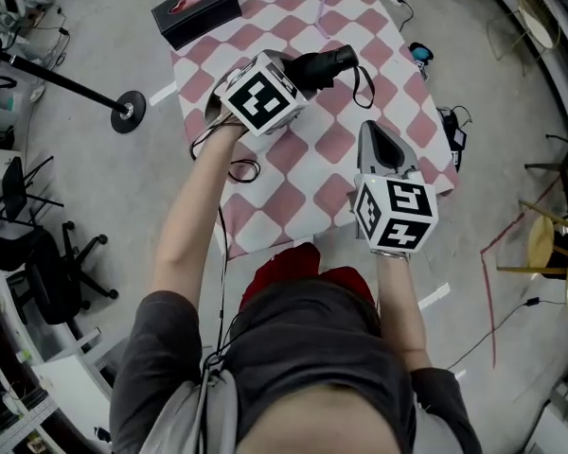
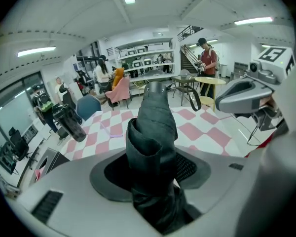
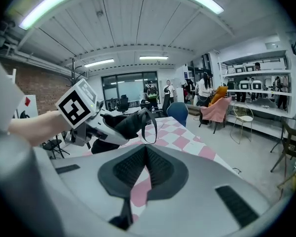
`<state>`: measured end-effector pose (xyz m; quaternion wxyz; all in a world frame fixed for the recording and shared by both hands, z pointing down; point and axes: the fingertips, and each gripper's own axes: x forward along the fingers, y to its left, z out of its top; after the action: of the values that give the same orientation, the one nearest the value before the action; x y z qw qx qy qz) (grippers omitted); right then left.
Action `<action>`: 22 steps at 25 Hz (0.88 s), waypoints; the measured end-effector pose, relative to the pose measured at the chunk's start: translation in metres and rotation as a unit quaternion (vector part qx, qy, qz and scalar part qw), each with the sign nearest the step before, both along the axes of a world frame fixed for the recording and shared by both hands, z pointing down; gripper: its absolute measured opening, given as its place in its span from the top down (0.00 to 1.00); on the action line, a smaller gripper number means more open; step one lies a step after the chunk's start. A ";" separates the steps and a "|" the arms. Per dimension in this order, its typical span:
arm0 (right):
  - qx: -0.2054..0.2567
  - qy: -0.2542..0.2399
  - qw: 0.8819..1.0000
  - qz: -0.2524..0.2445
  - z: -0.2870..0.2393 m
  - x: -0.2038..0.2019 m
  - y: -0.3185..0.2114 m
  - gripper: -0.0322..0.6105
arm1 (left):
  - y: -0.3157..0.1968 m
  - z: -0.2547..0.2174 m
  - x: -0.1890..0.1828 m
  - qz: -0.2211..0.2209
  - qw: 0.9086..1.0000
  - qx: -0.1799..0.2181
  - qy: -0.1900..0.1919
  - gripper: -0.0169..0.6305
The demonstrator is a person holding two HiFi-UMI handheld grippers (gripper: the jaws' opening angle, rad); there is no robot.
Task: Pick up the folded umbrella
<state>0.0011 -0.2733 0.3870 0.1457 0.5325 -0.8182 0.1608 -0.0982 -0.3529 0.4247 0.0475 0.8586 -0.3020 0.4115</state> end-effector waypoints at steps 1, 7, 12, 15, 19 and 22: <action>0.003 -0.001 1.000 -0.001 -0.002 -0.001 0.001 0.92 | 0.003 -0.003 -0.002 -0.009 1.000 0.002 0.005 0.63; 0.024 -0.003 1.000 -0.007 -0.020 -0.007 0.008 0.92 | 0.017 -0.027 -0.014 -0.048 0.998 0.027 0.037 0.63; 0.039 -0.005 0.999 -0.013 -0.032 -0.008 0.016 0.92 | 0.034 -0.046 -0.022 -0.078 0.994 0.043 0.065 0.63; 0.046 -0.007 0.999 -0.019 -0.039 -0.009 0.023 0.92 | 0.047 -0.056 -0.027 -0.094 0.991 0.055 0.080 0.63; 0.056 -0.013 0.998 -0.027 -0.048 -0.013 0.030 0.92 | 0.064 -0.067 -0.034 -0.119 0.984 0.065 0.114 0.63; 0.062 -0.016 0.997 -0.036 -0.052 -0.017 0.036 0.92 | 0.077 -0.074 -0.038 -0.136 0.979 0.078 0.130 0.63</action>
<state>-0.0163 -0.2372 0.3345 0.1052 0.5083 -0.8472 0.1129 -0.1365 -0.2760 0.3510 0.0749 0.8567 -0.4383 0.2614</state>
